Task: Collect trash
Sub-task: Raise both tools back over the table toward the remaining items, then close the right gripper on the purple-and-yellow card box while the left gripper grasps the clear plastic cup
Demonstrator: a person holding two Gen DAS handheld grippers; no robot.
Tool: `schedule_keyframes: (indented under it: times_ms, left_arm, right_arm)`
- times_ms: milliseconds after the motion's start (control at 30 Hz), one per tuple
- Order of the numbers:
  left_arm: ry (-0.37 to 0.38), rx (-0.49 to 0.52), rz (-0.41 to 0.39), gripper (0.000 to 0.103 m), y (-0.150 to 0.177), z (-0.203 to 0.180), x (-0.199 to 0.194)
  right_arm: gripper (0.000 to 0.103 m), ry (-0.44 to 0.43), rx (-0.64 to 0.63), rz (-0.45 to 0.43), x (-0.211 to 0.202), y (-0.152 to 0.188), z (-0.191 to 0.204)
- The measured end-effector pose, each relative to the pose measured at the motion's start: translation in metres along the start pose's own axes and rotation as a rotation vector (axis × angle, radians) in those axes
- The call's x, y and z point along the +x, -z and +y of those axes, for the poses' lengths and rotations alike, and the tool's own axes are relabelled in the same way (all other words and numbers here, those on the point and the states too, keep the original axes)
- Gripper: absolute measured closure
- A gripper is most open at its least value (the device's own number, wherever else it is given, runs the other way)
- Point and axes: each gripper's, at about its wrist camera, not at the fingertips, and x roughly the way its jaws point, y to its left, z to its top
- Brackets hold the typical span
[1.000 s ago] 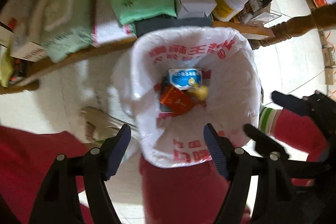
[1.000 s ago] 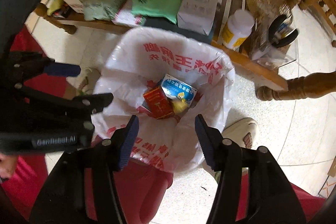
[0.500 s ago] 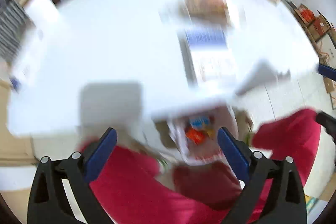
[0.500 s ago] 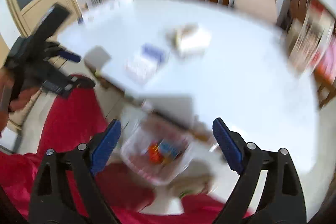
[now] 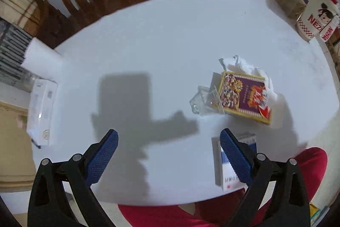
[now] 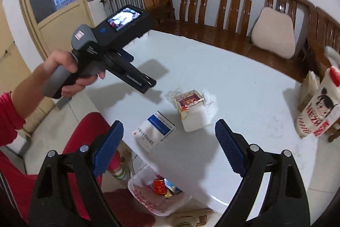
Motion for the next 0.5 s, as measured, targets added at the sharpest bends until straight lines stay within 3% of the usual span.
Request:
schedule_keyframes:
  times_ms: [500]
  left_arm:
    - [0.077, 0.018, 0.010, 0.009, -0.037, -0.011, 0.034]
  right_arm:
    - [0.023, -0.158, 0.097, 0.052, 0.072, -0.001, -0.012]
